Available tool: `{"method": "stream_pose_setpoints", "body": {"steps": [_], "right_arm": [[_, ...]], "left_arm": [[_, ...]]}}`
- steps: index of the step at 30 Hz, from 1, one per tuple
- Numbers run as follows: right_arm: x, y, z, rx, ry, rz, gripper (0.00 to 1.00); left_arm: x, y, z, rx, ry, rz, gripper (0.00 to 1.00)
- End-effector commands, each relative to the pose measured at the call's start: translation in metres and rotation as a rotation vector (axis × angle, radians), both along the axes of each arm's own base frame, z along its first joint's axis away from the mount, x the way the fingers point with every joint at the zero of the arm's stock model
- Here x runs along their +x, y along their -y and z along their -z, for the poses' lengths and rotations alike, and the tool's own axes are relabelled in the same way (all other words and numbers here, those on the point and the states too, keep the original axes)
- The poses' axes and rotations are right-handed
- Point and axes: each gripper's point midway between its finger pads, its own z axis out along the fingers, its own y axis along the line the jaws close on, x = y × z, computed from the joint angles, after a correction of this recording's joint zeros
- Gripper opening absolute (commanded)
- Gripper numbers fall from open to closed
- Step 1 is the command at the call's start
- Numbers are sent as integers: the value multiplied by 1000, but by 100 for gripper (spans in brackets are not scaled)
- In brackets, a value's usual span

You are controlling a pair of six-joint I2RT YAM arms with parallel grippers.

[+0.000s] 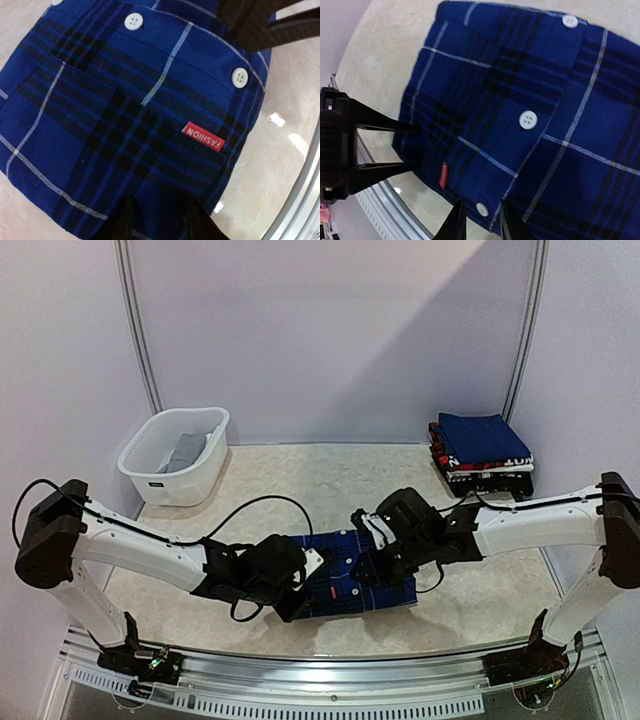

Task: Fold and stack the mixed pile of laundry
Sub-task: Smooth out the square-folded shirt at the center of the board.

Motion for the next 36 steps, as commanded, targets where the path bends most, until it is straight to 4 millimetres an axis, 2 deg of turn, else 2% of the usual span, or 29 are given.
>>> {"method": "stream_pose_setpoints", "body": {"steps": [1, 4, 7, 11, 15, 21, 25, 30, 35, 36], "right_arm": [[1, 19, 43, -112, -39, 49, 24], [6, 39, 69, -186, -73, 104, 22], [6, 58, 83, -260, -82, 146, 22], [3, 84, 95, -340, -84, 200, 22], [2, 100, 92, -352, -75, 238, 22], [1, 91, 52, -237, -31, 206, 23], [7, 93, 36, -216, 0, 216, 24], [15, 92, 33, -201, 7, 222, 24], [17, 97, 53, -240, -23, 234, 23], [12, 95, 59, -237, -54, 216, 23]], "left_arm": [[-5, -7, 22, 39, -9, -11, 36], [-5, -10, 28, 51, -10, -15, 36], [-4, -13, 34, 65, -9, -21, 35], [0, -19, 43, 81, -12, -36, 35], [3, -23, 49, 89, -17, -47, 34], [5, -22, 54, 100, -16, -52, 34], [6, -20, 53, 101, -14, -47, 33], [6, -18, 53, 99, -19, -43, 33], [5, -21, 53, 104, -16, -43, 33], [6, -21, 53, 106, -15, -43, 33]]}}
